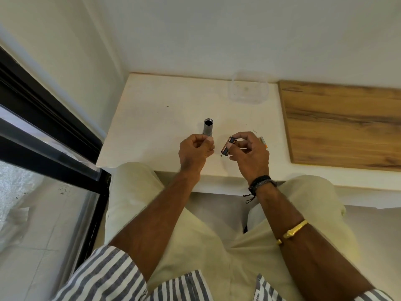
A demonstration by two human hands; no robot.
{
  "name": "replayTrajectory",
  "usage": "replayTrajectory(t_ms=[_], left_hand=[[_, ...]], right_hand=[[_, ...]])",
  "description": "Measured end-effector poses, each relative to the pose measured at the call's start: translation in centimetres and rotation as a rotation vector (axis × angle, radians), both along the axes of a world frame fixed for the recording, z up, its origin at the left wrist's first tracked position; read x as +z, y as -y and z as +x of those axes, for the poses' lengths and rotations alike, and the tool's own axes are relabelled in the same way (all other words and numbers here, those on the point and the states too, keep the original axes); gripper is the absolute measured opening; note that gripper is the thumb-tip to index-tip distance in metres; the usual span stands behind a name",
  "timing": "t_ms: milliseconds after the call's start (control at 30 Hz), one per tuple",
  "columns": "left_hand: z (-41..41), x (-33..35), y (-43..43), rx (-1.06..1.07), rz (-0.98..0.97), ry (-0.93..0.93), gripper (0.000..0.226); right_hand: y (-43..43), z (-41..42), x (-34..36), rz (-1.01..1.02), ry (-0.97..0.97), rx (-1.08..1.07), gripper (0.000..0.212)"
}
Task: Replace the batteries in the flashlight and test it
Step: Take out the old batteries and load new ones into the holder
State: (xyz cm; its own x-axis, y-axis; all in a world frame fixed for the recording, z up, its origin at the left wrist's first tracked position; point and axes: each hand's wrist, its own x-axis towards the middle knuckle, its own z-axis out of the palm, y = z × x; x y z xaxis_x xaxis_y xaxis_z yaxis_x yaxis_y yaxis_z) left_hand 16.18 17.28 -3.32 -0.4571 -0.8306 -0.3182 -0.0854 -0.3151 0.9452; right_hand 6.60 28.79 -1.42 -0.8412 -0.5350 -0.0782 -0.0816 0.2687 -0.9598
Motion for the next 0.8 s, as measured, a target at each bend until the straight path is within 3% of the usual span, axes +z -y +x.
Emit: replayTrajectory(t_ms=[100, 233, 633, 800], left_hand=[[-0.4, -0.2, 0.9, 0.105, -0.273, 0.173, 0.024], [-1.2, -0.5, 2.7, 0.006, -0.462, 0.287, 0.044], [-1.3, -0.6, 3.3, -0.137, -0.513, 0.299, 0.038], [0.1, 0.5, 2.8, -0.163, -0.639, 0.25, 0.03]], right_hand=[[0.1, -0.4, 0.0, -0.031, 0.056, -0.037, 0.021], [0.1, -0.7, -0.2, -0.049, 0.089, -0.043, 0.021], [-0.1, -0.7, -0.1, -0.138, 0.184, -0.019, 0.021], [-0.2, -1.0, 0.1, -0.18, 0.238, -0.019, 0.026]])
